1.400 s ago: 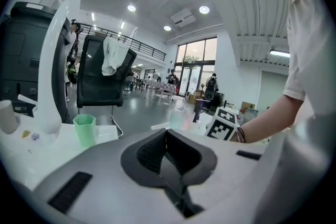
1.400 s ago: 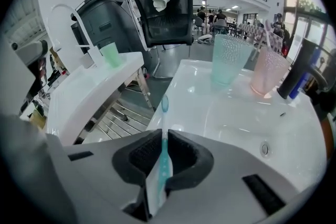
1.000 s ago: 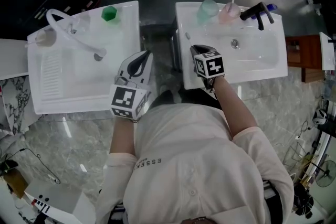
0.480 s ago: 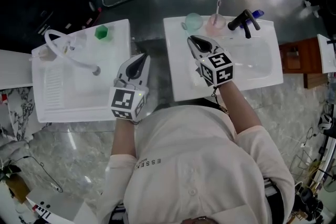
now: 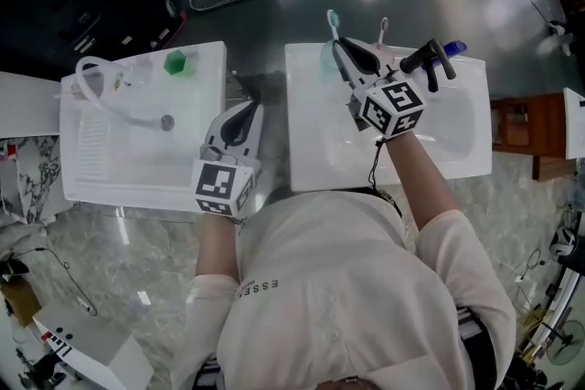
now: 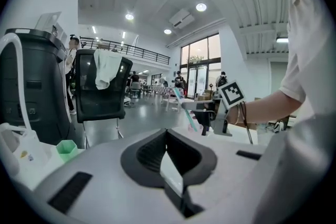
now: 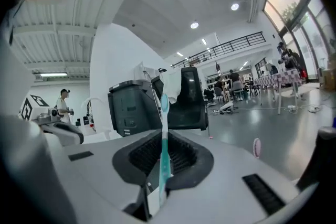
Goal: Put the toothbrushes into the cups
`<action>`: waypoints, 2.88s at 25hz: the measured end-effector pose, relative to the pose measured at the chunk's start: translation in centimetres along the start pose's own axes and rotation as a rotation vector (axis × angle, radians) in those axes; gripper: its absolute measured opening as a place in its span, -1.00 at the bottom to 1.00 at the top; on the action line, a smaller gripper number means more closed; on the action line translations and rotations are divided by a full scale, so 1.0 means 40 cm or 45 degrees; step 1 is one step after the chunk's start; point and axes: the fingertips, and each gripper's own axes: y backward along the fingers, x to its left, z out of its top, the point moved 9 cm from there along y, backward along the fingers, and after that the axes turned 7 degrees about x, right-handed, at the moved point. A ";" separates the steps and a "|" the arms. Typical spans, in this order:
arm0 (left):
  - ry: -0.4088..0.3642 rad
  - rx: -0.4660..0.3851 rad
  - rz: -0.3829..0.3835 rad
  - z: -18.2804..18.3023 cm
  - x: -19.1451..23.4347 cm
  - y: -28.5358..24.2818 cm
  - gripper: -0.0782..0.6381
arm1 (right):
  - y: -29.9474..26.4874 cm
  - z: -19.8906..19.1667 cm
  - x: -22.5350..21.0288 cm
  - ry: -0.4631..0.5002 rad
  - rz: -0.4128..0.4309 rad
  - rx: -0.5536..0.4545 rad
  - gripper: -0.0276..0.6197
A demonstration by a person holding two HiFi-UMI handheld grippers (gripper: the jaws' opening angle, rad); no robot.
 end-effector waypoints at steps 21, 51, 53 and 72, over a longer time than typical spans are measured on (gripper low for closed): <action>0.145 0.023 0.131 -0.056 0.032 0.001 -0.78 | -0.090 -0.099 -0.082 0.011 -0.086 0.090 -0.77; -0.052 -0.109 -0.133 0.061 -0.005 -0.028 -0.78 | 0.173 -0.030 0.049 0.120 -0.247 0.076 -0.20; -0.080 -0.125 -0.156 0.083 -0.014 -0.031 -0.78 | 0.212 -0.026 0.061 0.102 -0.270 0.021 -0.53; -0.147 -0.156 -0.218 0.170 -0.083 -0.090 -0.78 | 0.364 -0.017 0.033 0.168 -0.331 -0.118 -0.87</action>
